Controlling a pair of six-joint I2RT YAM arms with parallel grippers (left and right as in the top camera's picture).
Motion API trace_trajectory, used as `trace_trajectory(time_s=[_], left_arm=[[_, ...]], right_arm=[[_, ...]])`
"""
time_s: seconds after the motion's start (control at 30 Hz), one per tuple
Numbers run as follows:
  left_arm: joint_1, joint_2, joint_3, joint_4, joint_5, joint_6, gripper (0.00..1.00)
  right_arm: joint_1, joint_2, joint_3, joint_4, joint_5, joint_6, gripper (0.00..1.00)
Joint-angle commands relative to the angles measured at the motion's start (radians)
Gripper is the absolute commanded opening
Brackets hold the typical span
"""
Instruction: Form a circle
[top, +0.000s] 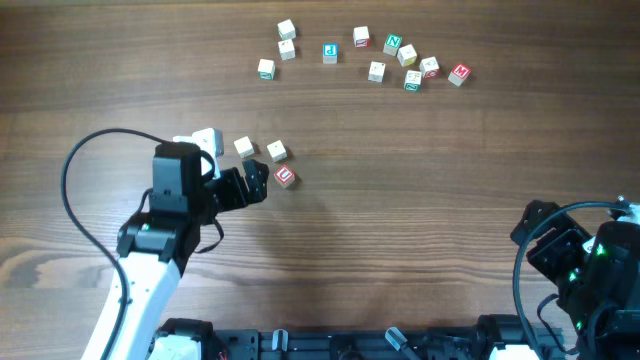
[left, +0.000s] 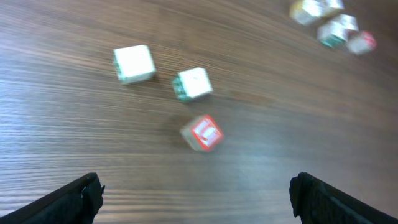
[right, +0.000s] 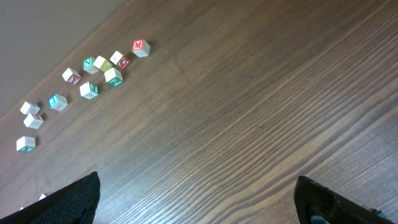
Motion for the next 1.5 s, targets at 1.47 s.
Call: trace_trajectory(time_s=[1.47], left_arm=[[-0.004,0.711,0.19,0.405,-0.264,-0.232,0.78]], right_arm=[[0.002,-0.005,0.001,0.004,0.006,0.014,1.0]])
